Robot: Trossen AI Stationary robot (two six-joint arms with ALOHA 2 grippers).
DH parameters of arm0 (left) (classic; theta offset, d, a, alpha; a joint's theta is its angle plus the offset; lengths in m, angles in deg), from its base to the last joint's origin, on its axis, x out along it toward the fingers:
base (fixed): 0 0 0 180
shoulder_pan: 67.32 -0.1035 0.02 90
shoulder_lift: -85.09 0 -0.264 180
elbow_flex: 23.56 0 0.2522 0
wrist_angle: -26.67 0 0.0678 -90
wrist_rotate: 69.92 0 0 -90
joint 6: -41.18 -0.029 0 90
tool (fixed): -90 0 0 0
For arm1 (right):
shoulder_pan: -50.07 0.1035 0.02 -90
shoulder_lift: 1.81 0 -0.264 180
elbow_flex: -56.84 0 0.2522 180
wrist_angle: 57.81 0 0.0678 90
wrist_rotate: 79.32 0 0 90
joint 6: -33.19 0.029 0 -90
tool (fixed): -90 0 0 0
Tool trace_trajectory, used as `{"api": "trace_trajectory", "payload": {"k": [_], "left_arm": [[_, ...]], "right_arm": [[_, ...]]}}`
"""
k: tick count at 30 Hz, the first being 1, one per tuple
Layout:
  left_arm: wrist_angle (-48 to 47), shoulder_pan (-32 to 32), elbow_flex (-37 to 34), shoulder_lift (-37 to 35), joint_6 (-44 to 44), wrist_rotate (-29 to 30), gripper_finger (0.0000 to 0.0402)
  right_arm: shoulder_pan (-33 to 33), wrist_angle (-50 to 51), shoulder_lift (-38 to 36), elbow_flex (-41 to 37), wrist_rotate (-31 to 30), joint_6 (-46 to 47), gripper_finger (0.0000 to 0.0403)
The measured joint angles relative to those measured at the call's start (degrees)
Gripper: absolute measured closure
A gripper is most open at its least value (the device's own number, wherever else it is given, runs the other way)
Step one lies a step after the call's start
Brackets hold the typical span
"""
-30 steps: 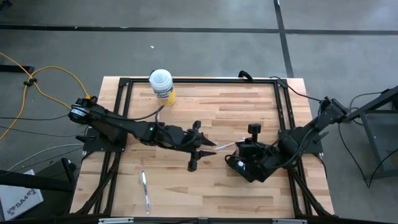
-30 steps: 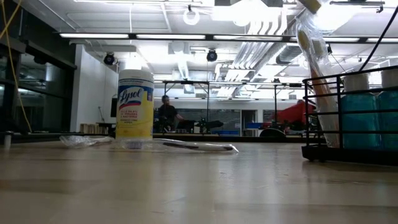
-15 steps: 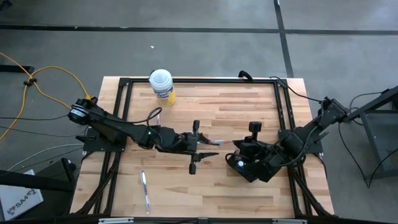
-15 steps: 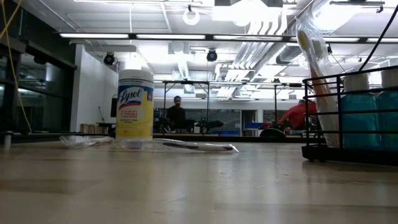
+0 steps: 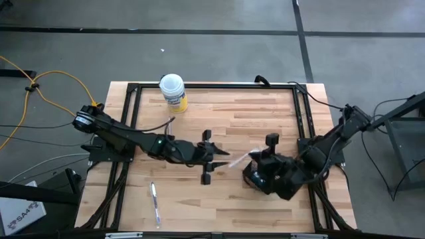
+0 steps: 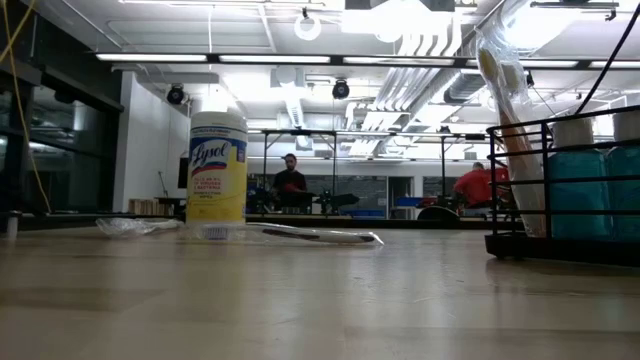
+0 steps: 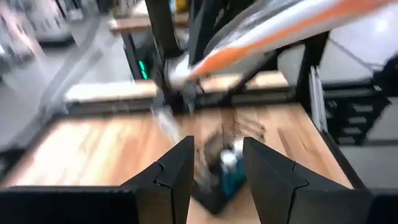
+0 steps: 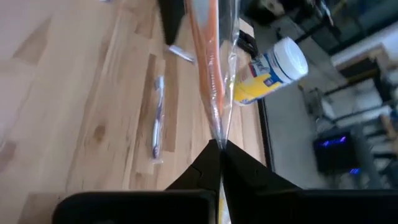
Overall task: Pick & Place toothbrushing station
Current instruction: Put the orange toothbrush into the wire organizer
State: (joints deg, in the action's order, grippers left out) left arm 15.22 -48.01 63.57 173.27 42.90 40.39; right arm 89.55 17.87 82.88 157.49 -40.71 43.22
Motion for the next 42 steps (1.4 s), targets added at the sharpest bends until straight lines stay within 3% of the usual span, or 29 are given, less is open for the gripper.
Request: {"api": "trace_trajectory", "payload": {"k": [5, 16, 21, 35, 42], "left_arm": [[-2.9, 1.0, 0.0, 0.0, 6.8, -9.7, 0.0270], [3.7, 0.8, 0.0, 0.0, 14.4, -30.5, 0.0270], [4.2, -1.9, 0.0, 0.0, 19.6, -36.2, 0.0270], [1.7, -10.1, -0.1, 1.1, 27.2, -45.1, 0.0270], [7.4, -10.7, -0.1, 5.6, 29.7, -51.9, 0.0270]], "right_arm": [[4.0, 1.3, 3.9, 0.0, -5.1, -10.7, 0.0399], [7.4, 1.7, 11.7, 0.0, -26.6, -35.3, 0.0399], [7.4, 1.5, 13.5, 0.0, -33.8, -45.5, 0.0399], [7.9, 0.7, 14.2, 0.0, -35.7, -46.7, 0.0399], [7.8, 0.1, 14.2, 0.0, -35.5, -47.1, 0.0399]]}}
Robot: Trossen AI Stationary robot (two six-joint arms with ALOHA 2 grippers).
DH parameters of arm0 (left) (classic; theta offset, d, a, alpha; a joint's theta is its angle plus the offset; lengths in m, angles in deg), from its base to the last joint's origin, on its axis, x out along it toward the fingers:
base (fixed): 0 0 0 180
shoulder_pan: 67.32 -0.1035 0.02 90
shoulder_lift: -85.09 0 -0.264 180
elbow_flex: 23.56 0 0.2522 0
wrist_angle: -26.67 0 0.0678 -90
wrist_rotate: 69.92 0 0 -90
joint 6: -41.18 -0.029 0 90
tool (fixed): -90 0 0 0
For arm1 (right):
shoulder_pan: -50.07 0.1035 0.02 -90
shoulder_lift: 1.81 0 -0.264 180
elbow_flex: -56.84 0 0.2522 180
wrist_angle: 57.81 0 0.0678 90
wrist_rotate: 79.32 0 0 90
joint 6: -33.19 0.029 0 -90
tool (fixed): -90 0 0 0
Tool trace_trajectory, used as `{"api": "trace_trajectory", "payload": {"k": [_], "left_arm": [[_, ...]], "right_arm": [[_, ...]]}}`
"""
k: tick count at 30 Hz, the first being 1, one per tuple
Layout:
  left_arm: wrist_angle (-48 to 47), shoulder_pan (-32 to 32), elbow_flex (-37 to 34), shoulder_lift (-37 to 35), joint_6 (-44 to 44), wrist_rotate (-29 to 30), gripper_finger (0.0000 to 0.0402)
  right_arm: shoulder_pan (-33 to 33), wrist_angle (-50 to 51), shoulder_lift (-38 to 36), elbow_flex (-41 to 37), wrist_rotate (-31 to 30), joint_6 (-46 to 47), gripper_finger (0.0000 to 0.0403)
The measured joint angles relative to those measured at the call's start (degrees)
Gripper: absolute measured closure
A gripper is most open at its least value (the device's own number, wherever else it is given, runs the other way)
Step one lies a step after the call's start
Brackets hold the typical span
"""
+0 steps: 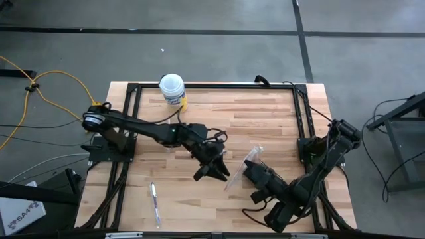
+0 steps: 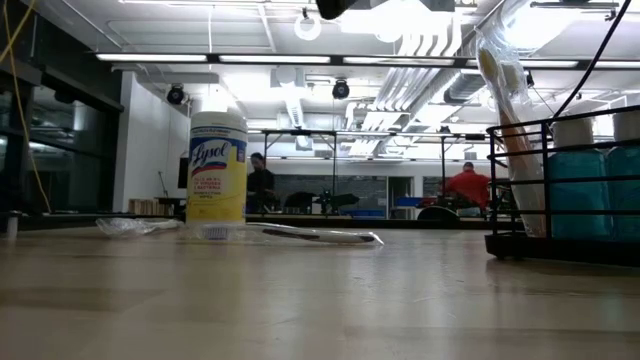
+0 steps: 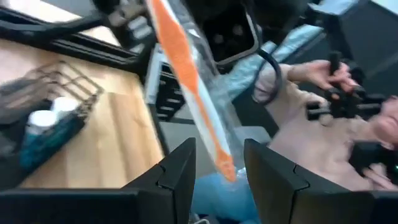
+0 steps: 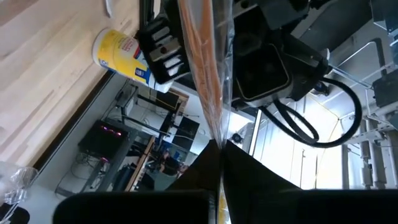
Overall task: Pick & Place toothbrushing station
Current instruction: Put the orange toothbrush into the wire organizer
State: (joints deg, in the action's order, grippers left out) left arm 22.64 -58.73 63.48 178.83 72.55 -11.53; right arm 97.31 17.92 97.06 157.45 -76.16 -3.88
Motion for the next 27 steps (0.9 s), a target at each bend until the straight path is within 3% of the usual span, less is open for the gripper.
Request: {"api": "trace_trajectory", "payload": {"k": [27], "left_arm": [[8.2, -2.6, 0.1, 3.0, 0.5, -6.2, 0.0270]], "right_arm": [[-5.2, -4.5, 0.0, 0.0, 1.5, -2.8, 0.0399]]}}
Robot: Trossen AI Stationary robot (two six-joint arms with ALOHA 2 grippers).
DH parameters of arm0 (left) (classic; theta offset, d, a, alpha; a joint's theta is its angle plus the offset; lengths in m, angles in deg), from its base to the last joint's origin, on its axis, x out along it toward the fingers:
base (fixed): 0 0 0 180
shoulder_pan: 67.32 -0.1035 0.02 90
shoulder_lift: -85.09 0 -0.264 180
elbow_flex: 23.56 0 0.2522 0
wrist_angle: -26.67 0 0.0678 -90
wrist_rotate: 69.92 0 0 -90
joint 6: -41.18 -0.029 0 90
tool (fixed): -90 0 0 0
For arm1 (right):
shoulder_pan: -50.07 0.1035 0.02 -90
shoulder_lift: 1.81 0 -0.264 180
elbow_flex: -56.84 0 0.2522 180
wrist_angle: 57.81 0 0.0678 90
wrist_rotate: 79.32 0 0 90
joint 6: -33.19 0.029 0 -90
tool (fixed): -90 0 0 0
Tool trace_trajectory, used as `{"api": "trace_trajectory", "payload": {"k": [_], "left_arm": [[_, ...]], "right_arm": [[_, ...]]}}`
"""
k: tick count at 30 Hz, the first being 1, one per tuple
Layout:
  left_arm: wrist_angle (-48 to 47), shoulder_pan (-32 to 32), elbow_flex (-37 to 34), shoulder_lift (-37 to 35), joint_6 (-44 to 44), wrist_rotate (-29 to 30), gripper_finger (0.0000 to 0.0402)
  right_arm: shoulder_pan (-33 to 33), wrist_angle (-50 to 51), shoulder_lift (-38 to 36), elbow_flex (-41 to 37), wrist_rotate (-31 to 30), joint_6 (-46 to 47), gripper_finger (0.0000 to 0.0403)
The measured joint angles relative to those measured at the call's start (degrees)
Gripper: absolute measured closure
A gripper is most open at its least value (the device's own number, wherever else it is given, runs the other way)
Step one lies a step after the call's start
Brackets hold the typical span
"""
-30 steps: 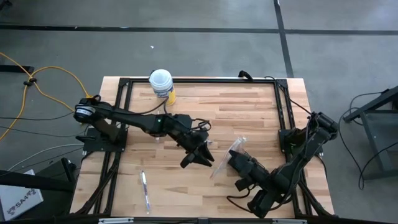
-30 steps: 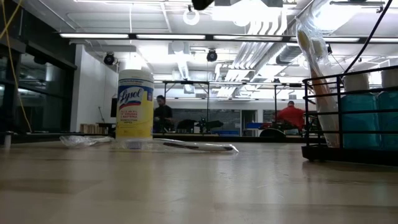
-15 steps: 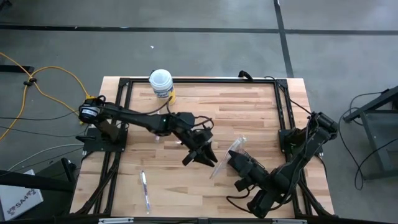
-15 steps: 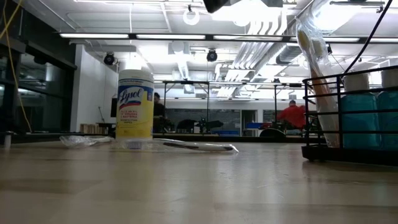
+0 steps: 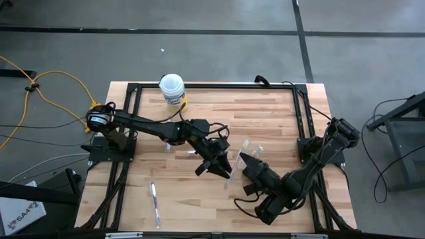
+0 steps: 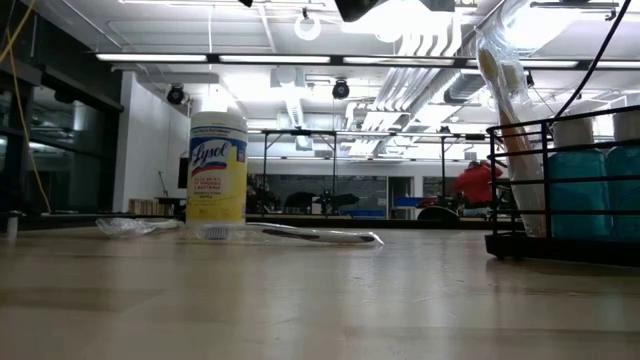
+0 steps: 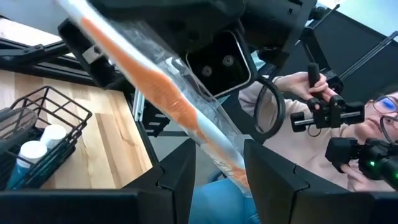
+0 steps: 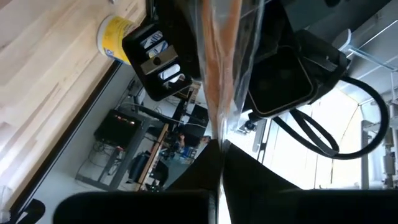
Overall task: Pick & Place toothbrushing station
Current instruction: Put the orange toothbrush into the wire organizer
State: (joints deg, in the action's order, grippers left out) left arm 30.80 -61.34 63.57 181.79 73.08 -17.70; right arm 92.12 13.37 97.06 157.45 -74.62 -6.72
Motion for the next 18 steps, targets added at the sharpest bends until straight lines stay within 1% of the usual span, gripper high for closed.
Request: {"api": "trace_trajectory", "payload": {"k": [7, 12, 14, 18], "left_arm": [[0.0, -1.3, 0.0, 0.0, 1.0, 0.0, 0.0270], [0.0, -2.7, 0.0, 0.0, 1.4, 2.0, 0.0270], [0.0, -2.9, 0.0, 0.0, 1.5, 1.9, 0.0270], [0.0, -2.7, 0.0, 0.0, 1.0, 1.9, 0.0270]], "right_arm": [[0.0, -2.8, 0.0, 0.0, 0.4, -0.9, 0.0399], [-0.1, -2.9, 0.0, 0.0, 0.7, -0.9, 0.0399], [-0.1, -2.9, 0.0, 0.0, 1.6, -0.9, 0.0399], [-0.1, -3.6, 0.0, 0.0, 1.6, -0.9, 0.0399]]}}
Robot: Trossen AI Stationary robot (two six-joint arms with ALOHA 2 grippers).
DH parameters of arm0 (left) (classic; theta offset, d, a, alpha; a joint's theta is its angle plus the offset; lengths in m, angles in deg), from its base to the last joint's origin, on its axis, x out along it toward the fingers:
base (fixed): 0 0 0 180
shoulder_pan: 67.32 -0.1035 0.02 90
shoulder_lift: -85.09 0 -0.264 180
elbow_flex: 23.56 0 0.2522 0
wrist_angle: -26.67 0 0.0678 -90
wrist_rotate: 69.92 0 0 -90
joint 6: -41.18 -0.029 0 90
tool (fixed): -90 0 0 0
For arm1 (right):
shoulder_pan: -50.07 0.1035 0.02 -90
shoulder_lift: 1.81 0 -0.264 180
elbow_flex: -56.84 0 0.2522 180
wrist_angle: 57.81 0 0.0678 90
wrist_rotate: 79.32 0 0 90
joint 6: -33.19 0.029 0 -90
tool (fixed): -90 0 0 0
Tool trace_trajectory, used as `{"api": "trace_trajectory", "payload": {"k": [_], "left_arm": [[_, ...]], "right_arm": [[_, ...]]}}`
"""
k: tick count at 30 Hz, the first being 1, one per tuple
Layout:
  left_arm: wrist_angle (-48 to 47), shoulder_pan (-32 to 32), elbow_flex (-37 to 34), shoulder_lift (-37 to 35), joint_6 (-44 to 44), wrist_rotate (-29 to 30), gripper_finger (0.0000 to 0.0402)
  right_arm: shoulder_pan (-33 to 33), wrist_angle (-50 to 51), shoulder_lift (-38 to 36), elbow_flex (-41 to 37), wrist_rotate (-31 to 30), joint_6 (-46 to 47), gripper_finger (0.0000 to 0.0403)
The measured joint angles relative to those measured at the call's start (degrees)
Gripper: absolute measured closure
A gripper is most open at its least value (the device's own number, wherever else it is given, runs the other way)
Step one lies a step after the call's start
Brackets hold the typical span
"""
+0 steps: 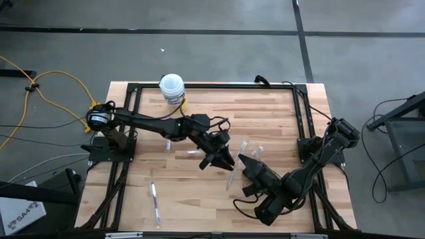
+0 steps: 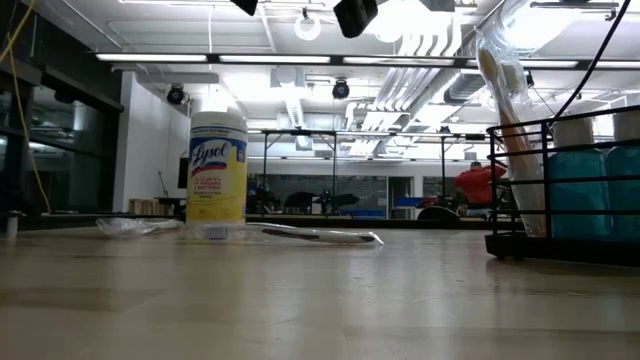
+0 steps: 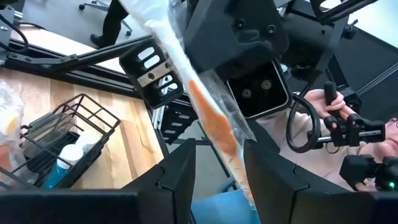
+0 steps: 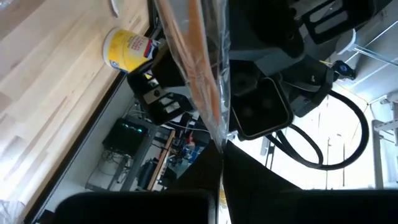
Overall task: Pick & Place toothbrushing station
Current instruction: Put the orange toothbrush into the wire organizer
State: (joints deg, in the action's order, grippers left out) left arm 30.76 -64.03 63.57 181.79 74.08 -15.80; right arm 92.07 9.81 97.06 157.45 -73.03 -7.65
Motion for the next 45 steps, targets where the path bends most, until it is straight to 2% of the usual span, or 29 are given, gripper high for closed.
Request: {"api": "trace_trajectory", "payload": {"k": [15, 25, 28, 38, 45], "left_arm": [[2.2, 0.5, 0.0, 0.0, -0.2, 1.7, 0.0270], [2.2, 1.3, 0.0, 0.0, 0.0, 2.0, 0.0273], [2.2, 1.3, 0.0, 0.0, 0.0, 2.0, 0.0290], [1.9, 1.3, -0.1, 0.0, 0.2, 2.6, 0.0384], [2.0, 1.3, -0.1, 0.0, 0.2, 2.3, 0.0388]], "right_arm": [[-0.1, -9.1, 0.0, 0.0, 3.5, -7.4, 0.0399], [-0.4, -9.6, 0.0, 0.0, 3.3, -7.5, 0.0399], [-0.5, -9.6, 0.0, 0.0, 3.3, -7.5, 0.0399], [-0.5, -9.6, 0.0, 0.0, 3.2, -7.5, 0.0399], [-0.5, -9.6, 0.0, 0.0, 3.6, -7.5, 0.0399]]}}
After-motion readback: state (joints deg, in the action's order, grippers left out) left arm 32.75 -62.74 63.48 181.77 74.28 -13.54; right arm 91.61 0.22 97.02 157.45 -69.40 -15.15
